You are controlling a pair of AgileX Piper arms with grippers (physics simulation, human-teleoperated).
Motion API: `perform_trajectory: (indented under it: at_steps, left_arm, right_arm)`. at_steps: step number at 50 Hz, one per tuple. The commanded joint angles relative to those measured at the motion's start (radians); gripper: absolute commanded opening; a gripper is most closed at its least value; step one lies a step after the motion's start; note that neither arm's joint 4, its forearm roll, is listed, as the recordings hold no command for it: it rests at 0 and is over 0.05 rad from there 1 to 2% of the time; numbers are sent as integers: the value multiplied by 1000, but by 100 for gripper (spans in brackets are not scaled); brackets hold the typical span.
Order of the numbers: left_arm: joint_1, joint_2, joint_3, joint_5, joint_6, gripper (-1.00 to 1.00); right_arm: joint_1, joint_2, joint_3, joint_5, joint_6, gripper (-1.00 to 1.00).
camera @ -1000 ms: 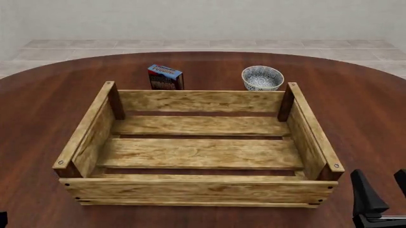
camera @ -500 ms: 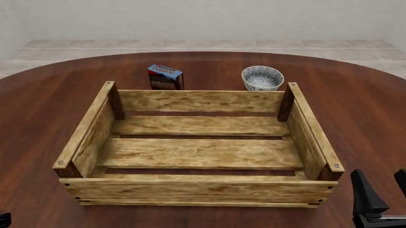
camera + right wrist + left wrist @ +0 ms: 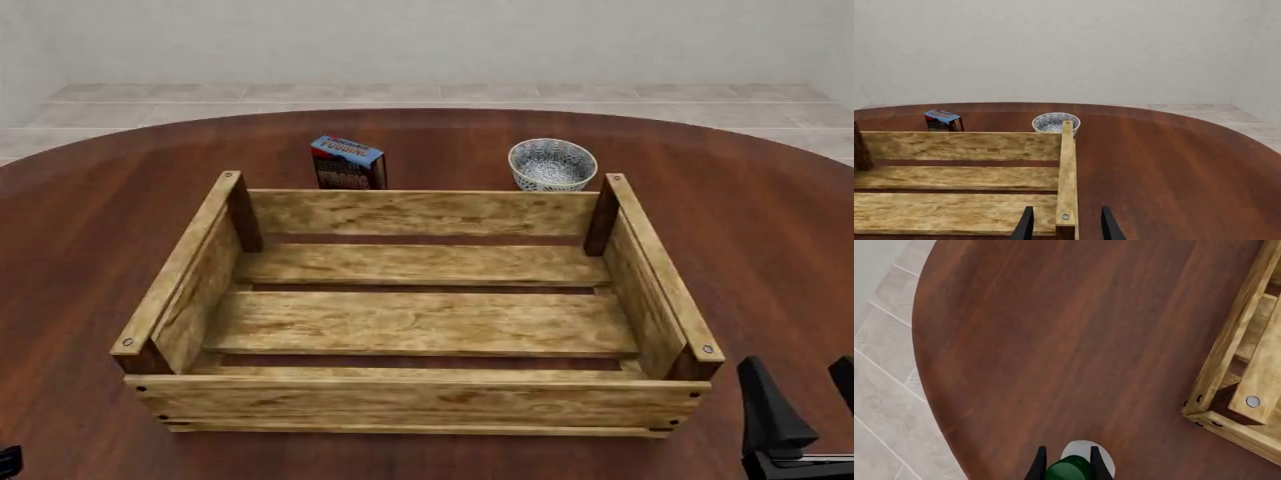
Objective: Pick up the salad dressing and put it in the tray.
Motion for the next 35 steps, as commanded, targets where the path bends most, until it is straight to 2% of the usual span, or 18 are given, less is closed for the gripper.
perform_trajectory:
  at_steps: [1, 6, 22, 24, 31, 35]
  left_arm:
    - [-16, -85, -89, 120, -1, -100]
    - [-31, -127, -168, 195, -19, -100]
    - [-79, -201, -334, 346, -51, -100]
    - [-115, -216, -380, 393, -68, -100]
    - [-155, -211, -404, 399, -77, -100]
    - [-179, -204, -449, 412, -89, -100]
  right_arm:
    - [0, 0, 0, 0, 0, 100]
    - [0, 0, 0, 0, 0, 100]
    - [0, 0, 0, 0, 0, 100]
    - [0, 0, 0, 0, 0, 100]
    - [0, 0, 0, 0, 0, 100]
    - [0, 0, 0, 0, 0, 100]
